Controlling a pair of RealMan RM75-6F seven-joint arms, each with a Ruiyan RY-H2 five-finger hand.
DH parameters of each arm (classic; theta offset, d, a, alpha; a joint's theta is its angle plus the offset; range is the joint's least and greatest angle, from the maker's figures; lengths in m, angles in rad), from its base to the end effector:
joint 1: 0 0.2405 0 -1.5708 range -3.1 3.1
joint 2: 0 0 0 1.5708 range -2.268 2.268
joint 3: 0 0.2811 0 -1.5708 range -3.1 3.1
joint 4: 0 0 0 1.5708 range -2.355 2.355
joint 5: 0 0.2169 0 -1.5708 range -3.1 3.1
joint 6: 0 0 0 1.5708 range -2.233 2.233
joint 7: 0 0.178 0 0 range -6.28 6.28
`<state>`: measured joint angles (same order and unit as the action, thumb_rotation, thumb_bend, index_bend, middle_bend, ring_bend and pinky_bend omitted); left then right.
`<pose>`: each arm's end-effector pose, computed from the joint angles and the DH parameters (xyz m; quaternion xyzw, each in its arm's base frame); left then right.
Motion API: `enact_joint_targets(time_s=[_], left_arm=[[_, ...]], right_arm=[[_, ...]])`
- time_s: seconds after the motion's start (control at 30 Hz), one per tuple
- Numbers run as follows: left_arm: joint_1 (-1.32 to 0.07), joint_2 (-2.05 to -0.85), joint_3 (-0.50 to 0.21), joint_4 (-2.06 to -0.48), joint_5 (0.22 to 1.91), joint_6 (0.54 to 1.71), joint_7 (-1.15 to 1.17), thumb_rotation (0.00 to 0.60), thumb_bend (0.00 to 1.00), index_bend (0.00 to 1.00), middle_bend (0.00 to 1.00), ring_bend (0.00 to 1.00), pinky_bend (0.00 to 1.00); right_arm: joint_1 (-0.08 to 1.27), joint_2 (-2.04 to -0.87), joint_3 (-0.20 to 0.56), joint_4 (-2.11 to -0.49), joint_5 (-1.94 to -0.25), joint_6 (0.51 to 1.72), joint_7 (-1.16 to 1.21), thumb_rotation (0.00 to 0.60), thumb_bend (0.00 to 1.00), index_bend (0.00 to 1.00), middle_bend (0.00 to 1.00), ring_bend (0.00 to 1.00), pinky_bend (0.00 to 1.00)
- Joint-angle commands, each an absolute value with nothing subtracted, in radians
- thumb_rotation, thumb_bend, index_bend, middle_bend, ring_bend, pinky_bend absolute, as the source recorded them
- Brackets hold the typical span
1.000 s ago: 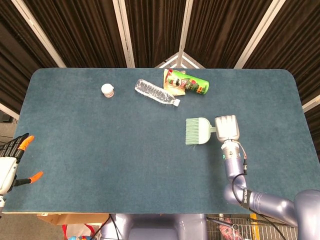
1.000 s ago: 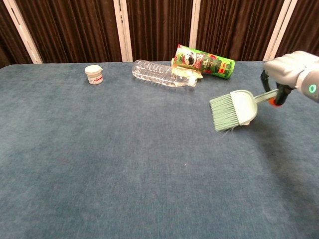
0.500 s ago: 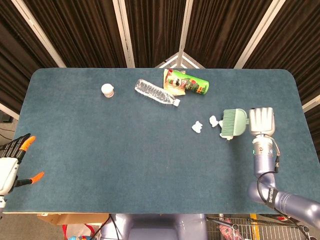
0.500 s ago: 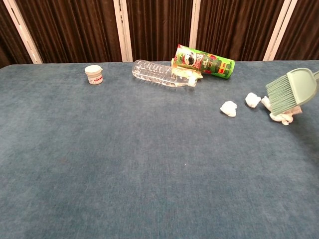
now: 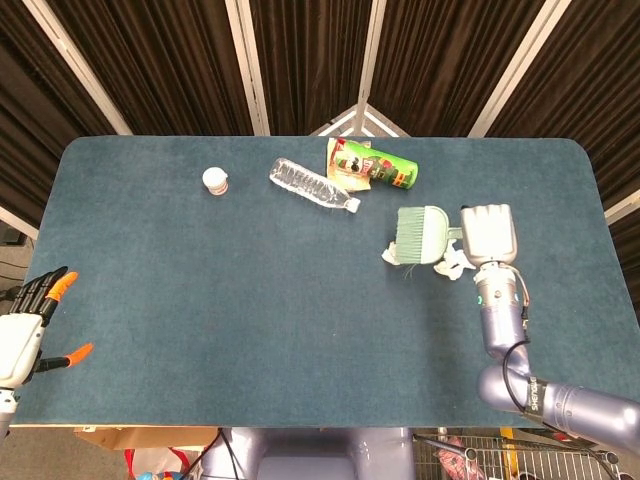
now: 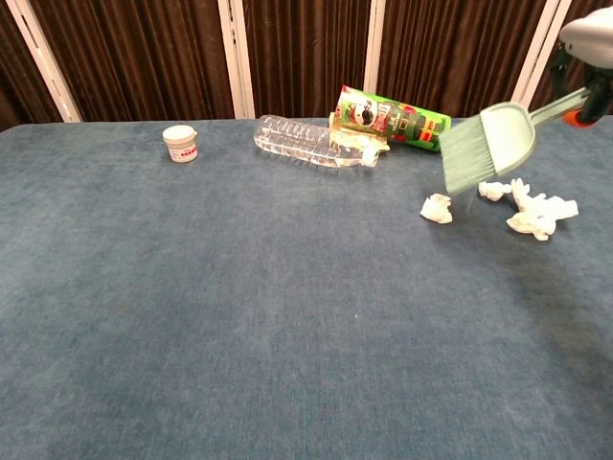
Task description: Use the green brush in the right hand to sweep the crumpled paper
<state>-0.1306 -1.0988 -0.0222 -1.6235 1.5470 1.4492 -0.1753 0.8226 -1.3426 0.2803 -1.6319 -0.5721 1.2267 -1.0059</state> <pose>-0.3228 0.2258 0.1557 -0.5950 -0.4322 -0.4354 0.5193 -0.1849 -0.4432 0.0897 0.6658 -0.2851 0.2012 0.6595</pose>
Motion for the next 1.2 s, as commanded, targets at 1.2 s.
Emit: enact_joint_targets(time_s=[1.2], left_arm=[[-0.127,-1.098,-0.018,-1.621,1.545,1.453,-0.181,0.6,0.0,0.0,0.0,0.0,0.02]], right_arm=[[0.817,-1.363,0.126,-1.327,-0.506,1.197,-1.098,0.6,0.62,0.84,1.0,1.0,0.97]])
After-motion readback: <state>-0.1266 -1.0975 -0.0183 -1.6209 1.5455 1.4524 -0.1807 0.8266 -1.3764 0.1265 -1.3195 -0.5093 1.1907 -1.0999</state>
